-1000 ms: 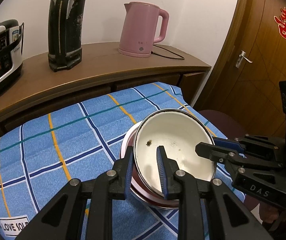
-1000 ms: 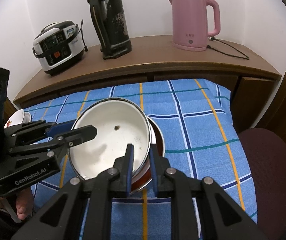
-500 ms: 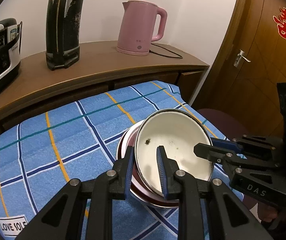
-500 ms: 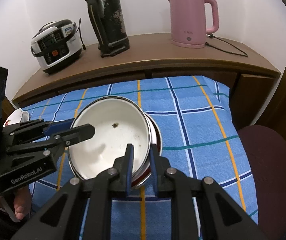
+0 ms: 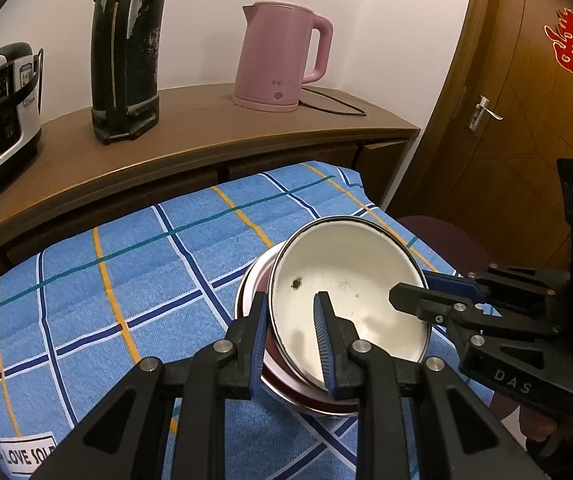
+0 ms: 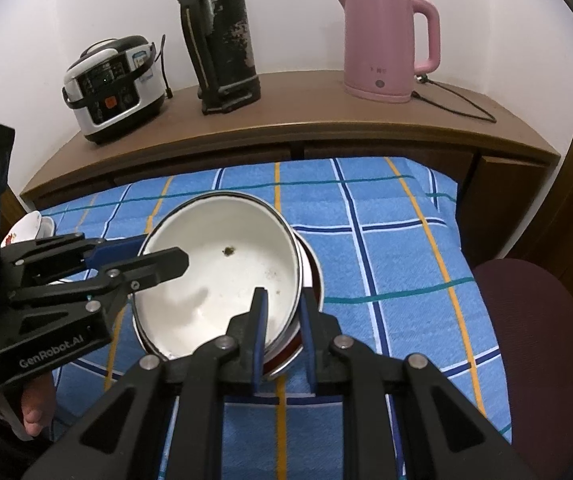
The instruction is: Organize plates and bowls
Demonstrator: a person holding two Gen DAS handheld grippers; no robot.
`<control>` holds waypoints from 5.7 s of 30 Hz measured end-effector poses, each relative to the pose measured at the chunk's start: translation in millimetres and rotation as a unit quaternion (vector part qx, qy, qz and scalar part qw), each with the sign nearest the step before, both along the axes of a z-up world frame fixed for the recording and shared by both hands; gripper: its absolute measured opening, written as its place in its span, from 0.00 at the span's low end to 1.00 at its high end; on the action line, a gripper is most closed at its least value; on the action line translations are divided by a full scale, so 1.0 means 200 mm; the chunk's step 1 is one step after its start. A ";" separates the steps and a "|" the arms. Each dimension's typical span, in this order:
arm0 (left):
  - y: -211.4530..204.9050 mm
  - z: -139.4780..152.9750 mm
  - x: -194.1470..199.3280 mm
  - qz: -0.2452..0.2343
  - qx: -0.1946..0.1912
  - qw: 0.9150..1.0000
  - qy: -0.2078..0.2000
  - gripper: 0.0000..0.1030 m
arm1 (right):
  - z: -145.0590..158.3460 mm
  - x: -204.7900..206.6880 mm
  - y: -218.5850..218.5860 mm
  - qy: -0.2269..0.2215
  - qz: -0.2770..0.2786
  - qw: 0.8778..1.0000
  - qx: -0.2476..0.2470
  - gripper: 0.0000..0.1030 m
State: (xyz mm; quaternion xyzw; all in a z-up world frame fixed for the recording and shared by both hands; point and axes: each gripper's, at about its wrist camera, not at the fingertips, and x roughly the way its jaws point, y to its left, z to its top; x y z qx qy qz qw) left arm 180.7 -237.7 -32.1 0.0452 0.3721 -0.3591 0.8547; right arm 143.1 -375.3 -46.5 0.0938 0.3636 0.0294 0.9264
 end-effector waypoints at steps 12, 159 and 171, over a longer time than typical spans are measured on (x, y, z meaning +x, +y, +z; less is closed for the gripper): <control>-0.01 0.00 -0.01 -0.001 0.008 1.000 -0.012 0.24 | 0.00 0.00 0.02 -0.001 0.000 1.000 -0.028 0.17; 0.23 -0.10 0.09 0.098 -0.009 0.993 0.065 0.30 | -0.01 0.14 0.09 0.000 0.009 0.999 0.046 0.21; 0.41 -0.09 0.10 0.150 -0.007 0.985 0.086 0.29 | 0.01 0.24 0.24 0.021 0.062 0.995 0.071 0.21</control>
